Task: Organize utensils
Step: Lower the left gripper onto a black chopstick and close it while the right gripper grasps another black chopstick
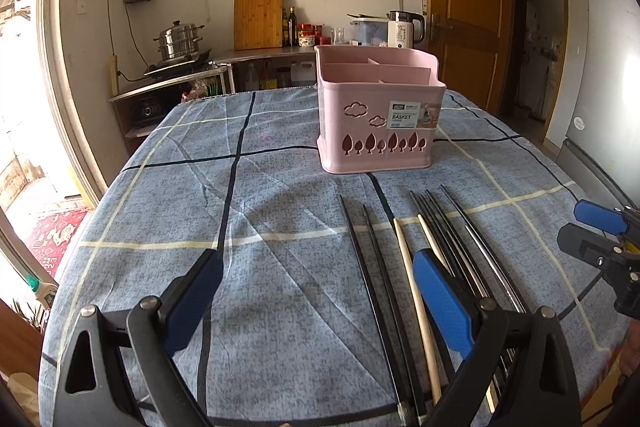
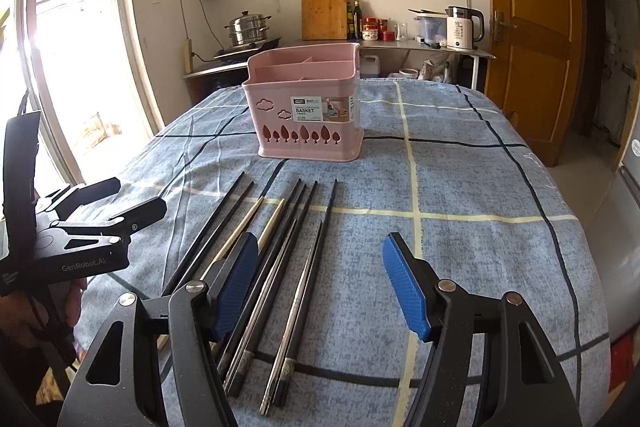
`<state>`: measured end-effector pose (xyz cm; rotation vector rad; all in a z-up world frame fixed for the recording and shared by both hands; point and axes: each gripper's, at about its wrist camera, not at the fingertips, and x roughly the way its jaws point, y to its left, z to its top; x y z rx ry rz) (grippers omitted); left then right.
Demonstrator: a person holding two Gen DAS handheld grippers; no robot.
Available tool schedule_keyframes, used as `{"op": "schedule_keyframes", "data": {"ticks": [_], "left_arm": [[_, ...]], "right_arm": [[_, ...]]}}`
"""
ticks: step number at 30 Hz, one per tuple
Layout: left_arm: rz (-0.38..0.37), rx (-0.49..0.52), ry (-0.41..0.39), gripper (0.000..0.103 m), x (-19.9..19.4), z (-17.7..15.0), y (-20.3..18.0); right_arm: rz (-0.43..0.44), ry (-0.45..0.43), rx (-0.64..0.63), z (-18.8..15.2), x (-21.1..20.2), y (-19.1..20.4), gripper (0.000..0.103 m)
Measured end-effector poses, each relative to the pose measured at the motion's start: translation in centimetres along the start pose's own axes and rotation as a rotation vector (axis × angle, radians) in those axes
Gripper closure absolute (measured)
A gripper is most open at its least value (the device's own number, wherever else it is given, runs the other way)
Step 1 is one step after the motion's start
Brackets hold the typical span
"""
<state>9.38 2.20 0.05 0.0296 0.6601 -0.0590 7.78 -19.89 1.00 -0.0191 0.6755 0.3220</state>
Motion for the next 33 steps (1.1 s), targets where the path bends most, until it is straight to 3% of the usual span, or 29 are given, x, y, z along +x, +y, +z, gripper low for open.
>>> {"op": "schedule_keyframes", "data": {"ticks": [3,5,9,12,17,33], "left_arm": [[-0.015,0.009,0.049,0.007,2.4,1.3,0.2],[-0.048,0.010,0.096,0.014,3.9,2.1,0.2],[-0.060,0.032,0.157,0.017,6.5,3.3,-0.1],[-0.071,0.021,0.197,0.019,7.8,3.5,0.1],[-0.082,0.013,0.249,0.034,9.3,3.3,0.0],[-0.052,0.089,0.314,0.059,10.3,3.1,-2.4]], "right_arm": [[0.008,0.058,-0.008,1.3,2.2,-0.3,0.057],[0.010,0.103,-0.007,2.1,3.9,-0.7,0.065],[0.027,0.185,0.011,3.0,7.1,-1.5,0.075],[0.035,0.221,0.009,3.4,8.6,-1.7,0.078],[0.045,0.274,0.010,3.8,10.7,-1.7,0.083],[0.027,0.332,-0.001,3.8,13.5,-1.5,0.089]]}}
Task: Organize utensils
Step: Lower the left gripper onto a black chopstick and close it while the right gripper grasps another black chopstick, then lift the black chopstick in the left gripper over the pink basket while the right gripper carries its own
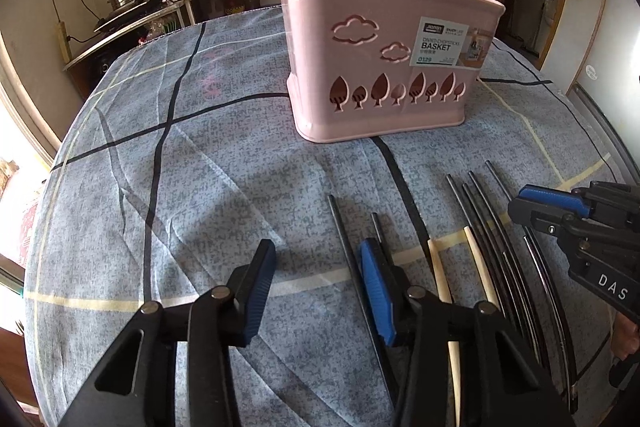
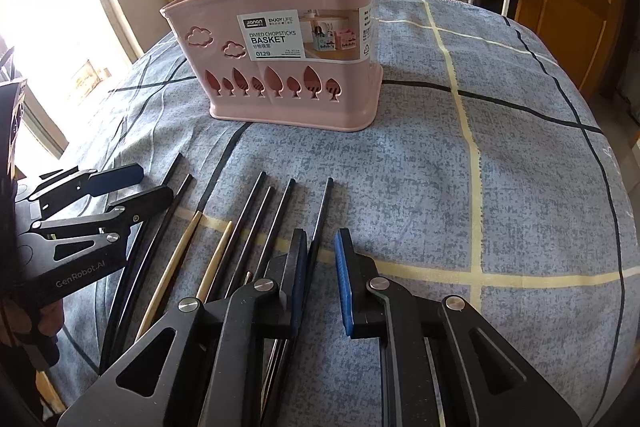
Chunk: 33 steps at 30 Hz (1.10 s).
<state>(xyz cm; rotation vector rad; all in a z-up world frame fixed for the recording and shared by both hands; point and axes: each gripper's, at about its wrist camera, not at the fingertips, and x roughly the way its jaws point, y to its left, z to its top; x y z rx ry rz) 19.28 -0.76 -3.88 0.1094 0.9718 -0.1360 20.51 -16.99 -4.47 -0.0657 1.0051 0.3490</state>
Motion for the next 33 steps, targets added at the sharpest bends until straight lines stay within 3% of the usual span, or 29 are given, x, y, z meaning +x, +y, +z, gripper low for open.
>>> {"op": "schedule_keyframes", "data": {"ticks": [2,4,11,22,33], "left_arm": [[0.009,0.014,0.006,0.062,0.3,0.5,0.0],[-0.001,0.023,0.011,0.072,0.4,0.7,-0.1],[-0.020,0.020,0.023,0.093,0.2,0.9,-1.0],[-0.086,-0.015,-0.029,0.095,-2.7,1.4,0.4],[-0.112,-0.020,-0.206,0.096,-11.1,3.1,2.2]], "right_arm": [[-0.010,0.004,-0.002,0.1,0.1,0.2,0.091],[-0.020,0.006,-0.007,0.2,0.2,0.3,0.096],[0.000,0.005,0.007,0.4,0.0,-0.1,0.096],[0.042,-0.058,0.017,1.1,-2.8,-0.7,0.097],[0.054,-0.213,-0.005,2.3,-9.8,-0.5,0.098]]}}
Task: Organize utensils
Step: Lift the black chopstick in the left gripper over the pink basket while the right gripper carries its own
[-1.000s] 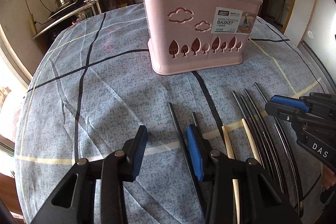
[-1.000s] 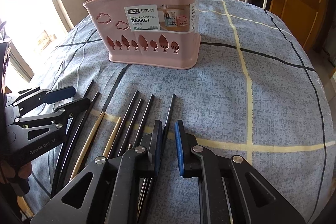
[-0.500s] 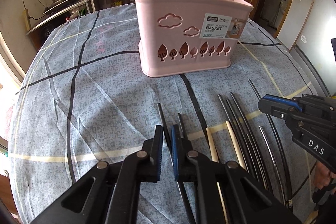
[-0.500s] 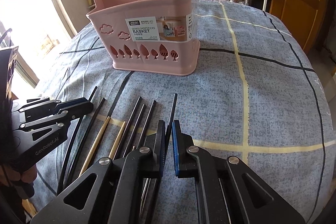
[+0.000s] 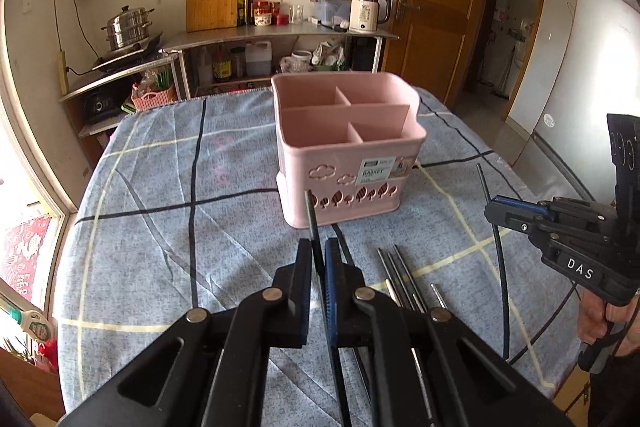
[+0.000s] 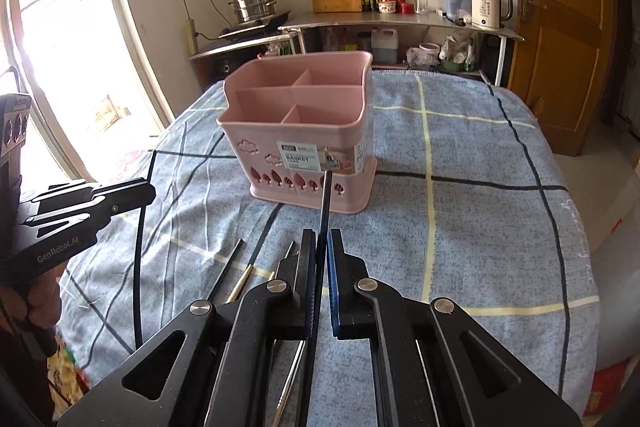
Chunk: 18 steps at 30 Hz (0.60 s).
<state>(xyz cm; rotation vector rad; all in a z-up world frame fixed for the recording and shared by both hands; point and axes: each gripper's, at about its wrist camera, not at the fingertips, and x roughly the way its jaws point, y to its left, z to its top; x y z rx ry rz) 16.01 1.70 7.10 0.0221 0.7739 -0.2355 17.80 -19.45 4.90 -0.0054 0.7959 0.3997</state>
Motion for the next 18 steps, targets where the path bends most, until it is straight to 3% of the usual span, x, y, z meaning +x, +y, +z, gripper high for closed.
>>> {"op": "schedule_keyframes", "data": {"ticks": [9,18], "left_arm": [[-0.004,-0.012,-0.099,0.098,-4.2,1.7,0.7],[-0.017,-0.013,-0.144,0.098,-5.9,3.1,1.1]], "right_arm": [[-0.004,-0.131,-0.022,1.9,-5.0,0.5,0.098],[-0.016,-0.191,-0.040,3.1,-7.4,0.8,0.098]]}}
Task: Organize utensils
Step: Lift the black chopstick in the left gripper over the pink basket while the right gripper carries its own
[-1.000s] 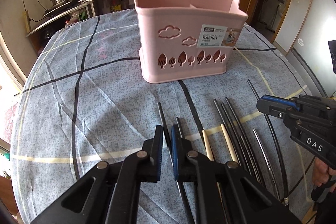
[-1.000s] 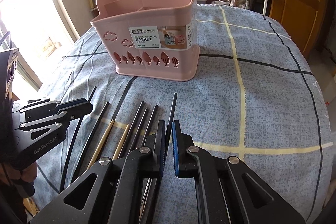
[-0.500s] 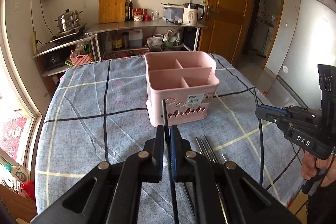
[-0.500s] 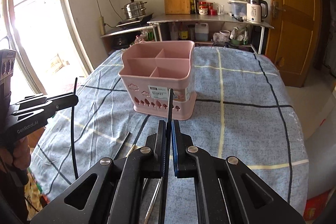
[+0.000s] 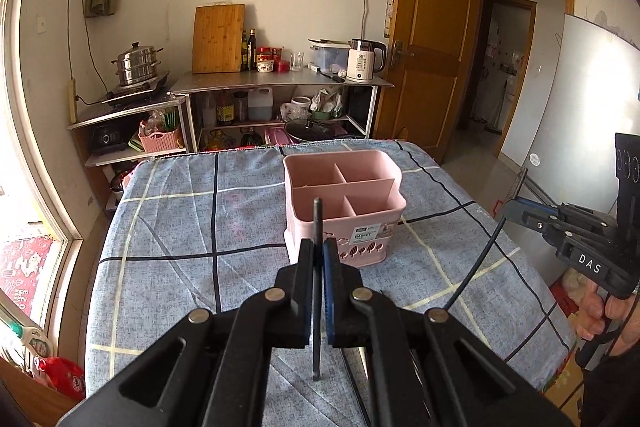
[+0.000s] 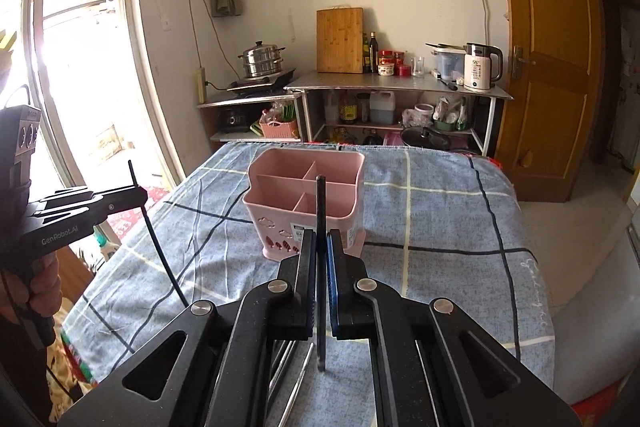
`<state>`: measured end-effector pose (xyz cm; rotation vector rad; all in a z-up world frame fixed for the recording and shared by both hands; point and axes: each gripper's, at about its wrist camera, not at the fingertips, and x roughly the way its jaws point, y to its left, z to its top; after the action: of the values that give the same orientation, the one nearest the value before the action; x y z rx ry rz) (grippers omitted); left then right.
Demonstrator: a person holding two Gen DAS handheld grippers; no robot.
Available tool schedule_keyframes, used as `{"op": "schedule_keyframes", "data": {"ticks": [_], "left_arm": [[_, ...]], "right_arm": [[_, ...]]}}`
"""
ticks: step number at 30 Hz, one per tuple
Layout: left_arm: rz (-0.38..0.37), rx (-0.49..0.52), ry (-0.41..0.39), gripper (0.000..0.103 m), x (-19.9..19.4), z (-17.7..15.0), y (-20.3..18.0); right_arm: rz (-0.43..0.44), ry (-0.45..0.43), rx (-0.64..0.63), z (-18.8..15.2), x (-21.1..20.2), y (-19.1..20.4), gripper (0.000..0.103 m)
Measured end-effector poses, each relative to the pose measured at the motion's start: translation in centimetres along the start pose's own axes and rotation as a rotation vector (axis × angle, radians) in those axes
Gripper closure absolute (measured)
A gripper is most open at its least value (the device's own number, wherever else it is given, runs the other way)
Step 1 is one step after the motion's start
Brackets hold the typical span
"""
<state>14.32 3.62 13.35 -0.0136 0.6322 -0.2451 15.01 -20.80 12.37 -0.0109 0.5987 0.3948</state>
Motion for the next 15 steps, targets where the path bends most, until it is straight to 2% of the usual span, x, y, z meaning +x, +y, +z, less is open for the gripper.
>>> {"op": "schedule_keyframes", "data": {"ticks": [15], "left_arm": [[-0.041,0.001,-0.031,0.098,0.1,5.6,-0.4]], "right_arm": [[0.037,-0.061,-0.035,4.3,0.1,1.2,0.098]]}}
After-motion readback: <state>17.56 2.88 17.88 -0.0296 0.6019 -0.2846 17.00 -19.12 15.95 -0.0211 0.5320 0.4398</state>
